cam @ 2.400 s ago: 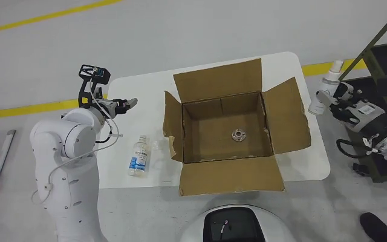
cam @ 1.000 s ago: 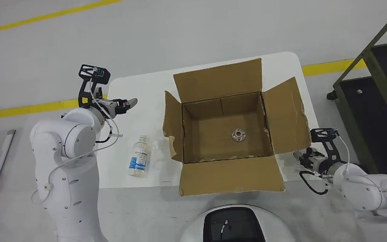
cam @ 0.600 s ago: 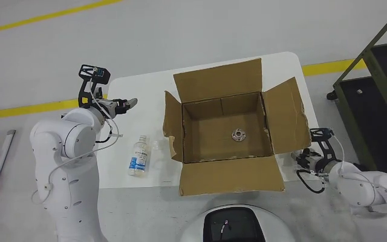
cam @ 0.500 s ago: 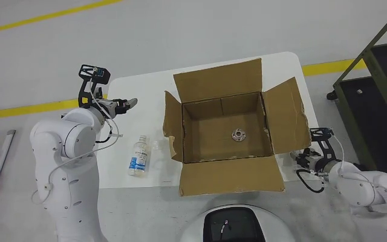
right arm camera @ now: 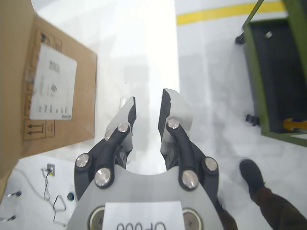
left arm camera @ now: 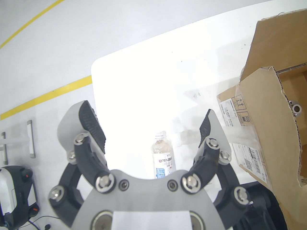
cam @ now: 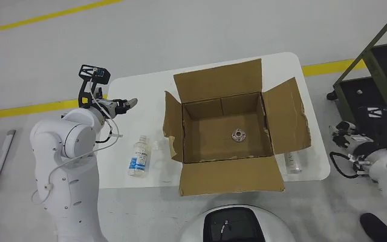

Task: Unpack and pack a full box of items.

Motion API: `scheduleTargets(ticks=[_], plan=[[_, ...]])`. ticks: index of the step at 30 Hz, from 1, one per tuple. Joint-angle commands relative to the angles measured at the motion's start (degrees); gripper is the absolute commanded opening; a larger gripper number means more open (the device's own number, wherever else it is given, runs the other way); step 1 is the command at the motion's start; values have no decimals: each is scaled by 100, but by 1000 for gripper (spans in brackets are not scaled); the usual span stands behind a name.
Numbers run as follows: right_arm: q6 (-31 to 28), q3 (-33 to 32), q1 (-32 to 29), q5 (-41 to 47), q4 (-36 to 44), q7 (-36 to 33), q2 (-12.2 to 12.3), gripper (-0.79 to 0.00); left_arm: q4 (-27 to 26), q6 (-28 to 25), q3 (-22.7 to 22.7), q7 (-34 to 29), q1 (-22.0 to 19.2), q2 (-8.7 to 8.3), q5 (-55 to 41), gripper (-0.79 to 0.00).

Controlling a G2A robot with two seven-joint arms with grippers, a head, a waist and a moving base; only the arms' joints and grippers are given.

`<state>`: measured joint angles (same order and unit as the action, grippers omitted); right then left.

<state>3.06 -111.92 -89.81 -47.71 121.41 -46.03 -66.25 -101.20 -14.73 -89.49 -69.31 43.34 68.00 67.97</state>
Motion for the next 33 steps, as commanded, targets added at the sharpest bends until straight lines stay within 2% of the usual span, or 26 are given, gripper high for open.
scheduleTargets(ticks=[1, 4, 7, 11, 14, 16, 19, 24, 29, 33], plan=[[-91, -351, 62, 278, 215, 222, 8, -785, 0, 0, 0, 0, 0, 0, 0, 0], [-463, -664, 319, 648, 544, 400, 45, -785, 0, 0, 0, 0, 0, 0, 0, 0], [-1088, -627, 745, 814, 858, 225, 127, -785, 0, 0, 0, 0, 0, 0, 0, 0], [-1676, -11, 1499, 993, 1029, -319, 245, -785, 0, 0, 0, 0, 0, 0, 0, 0], [-1993, 792, 2118, 777, 972, -843, 322, -785, 0, 0, 0, 0, 0, 0, 0, 0], [-1966, 1388, 2488, 475, 921, -1242, 352, -785, 0, 0, 0, 0, 0, 0, 0, 0], [-1661, 2254, 2877, 141, 783, -1389, 339, -785, 0, 0, 0, 0, 0, 0, 0, 0], [-1222, 3468, 3175, -486, 274, -1718, 287, -785, 0, 0, 0, 0, 0, 0, 0, 0], [-1144, 4324, 3242, -1273, -455, -1978, 245, -785, 0, 0, 0, 0, 0, 0, 0, 0], [-1044, 4663, 3297, -1527, -914, -1902, 204, -785, 0, 0, 0, 0, 0, 0, 0, 0]])
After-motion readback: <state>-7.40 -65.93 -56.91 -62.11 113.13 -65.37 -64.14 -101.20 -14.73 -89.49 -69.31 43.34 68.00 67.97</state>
